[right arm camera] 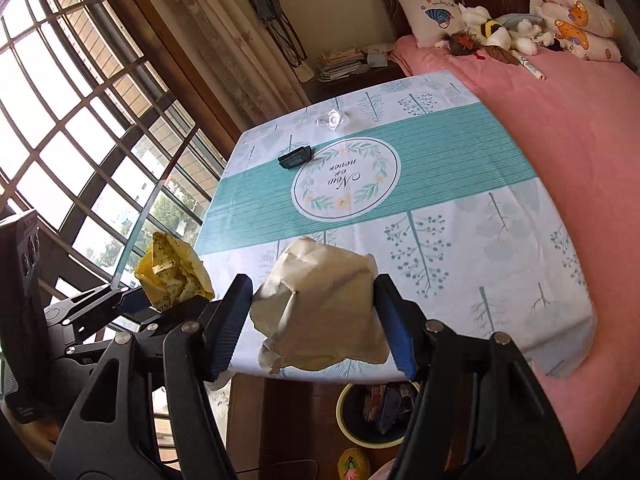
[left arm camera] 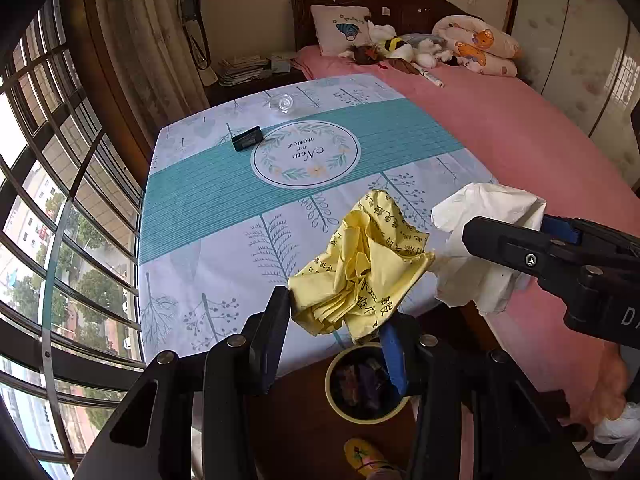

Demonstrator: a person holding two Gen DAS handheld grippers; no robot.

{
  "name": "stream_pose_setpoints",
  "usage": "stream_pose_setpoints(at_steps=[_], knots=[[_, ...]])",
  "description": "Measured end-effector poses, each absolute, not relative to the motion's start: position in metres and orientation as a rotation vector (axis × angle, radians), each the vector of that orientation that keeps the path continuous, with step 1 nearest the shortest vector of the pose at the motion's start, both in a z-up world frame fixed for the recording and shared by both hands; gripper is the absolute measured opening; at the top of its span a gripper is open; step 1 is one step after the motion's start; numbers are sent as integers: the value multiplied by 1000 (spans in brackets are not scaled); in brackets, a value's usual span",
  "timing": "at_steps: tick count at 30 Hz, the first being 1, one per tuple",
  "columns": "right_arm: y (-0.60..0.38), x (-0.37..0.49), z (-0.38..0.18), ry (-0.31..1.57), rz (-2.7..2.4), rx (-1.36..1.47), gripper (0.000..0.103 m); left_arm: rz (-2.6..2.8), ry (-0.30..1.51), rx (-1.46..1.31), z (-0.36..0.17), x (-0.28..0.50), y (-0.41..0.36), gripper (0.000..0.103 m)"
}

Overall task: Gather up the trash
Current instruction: 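Carry the yellow paper and white tissue down over the bin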

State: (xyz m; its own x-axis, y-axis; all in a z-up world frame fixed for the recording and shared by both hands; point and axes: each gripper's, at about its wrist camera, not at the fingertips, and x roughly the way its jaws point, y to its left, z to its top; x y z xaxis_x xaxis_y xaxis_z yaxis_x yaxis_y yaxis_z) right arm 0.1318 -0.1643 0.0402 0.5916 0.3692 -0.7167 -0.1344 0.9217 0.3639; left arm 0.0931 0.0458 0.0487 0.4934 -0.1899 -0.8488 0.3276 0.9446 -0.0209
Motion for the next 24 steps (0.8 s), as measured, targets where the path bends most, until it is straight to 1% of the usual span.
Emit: stream_pose_setpoints(at_steps=[5, 9, 13, 19, 24], knots=[[-145, 75, 40, 923, 296, 252, 60, -347, 1042, 153, 33, 52, 53, 43], [-144, 52, 34, 951, 290, 245, 60, -371, 1082, 148, 14, 44, 45, 43], [-151, 36, 16, 1006, 271, 267, 60, -389, 1103, 154, -7, 38, 29, 43], [-163, 22, -32, 1107, 270, 262, 60, -375, 1222, 98, -76, 34, 11, 43], [-179, 22, -101, 1206, 261, 272, 60, -351, 1308, 88, -153, 27, -3, 43]])
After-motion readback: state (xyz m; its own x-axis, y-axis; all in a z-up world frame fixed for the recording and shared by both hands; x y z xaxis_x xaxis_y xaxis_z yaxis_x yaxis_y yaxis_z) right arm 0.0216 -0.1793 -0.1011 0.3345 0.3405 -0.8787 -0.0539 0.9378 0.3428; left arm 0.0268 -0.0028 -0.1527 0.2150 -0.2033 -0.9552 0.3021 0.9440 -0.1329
